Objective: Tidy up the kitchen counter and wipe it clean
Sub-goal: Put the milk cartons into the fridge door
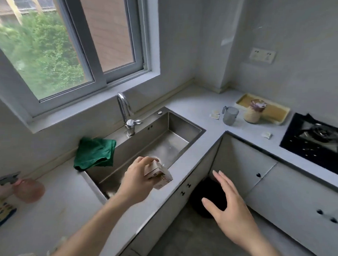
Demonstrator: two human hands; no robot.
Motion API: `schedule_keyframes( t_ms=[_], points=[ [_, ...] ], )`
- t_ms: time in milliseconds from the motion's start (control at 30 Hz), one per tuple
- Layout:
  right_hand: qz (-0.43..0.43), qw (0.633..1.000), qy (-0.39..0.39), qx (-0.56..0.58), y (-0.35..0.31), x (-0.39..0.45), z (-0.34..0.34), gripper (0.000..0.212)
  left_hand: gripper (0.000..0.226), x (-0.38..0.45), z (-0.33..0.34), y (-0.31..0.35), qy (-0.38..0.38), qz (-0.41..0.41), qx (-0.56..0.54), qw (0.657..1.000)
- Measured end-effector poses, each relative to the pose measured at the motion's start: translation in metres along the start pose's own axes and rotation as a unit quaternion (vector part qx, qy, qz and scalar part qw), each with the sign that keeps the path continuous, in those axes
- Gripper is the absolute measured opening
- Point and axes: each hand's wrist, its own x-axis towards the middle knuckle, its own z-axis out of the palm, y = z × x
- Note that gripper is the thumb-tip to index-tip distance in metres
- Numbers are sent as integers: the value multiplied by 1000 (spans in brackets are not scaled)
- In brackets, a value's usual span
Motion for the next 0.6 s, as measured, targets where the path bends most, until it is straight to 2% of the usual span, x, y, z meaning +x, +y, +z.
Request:
schedule_keyframes(
  t_ms=[233, 367, 600],
  points=[
    [47, 993, 106, 0, 53, -38, -109, 74, 47, 20, 61, 131, -26, 75, -49, 996],
    [63, 988, 142, -6, 87, -59, -163, 65, 46, 24, 105, 187, -56, 104, -87, 989],
    [104, 975, 196, -11, 145, -78, -237, 56, 48, 40, 182, 272, -114, 167, -76, 976]
  ],
)
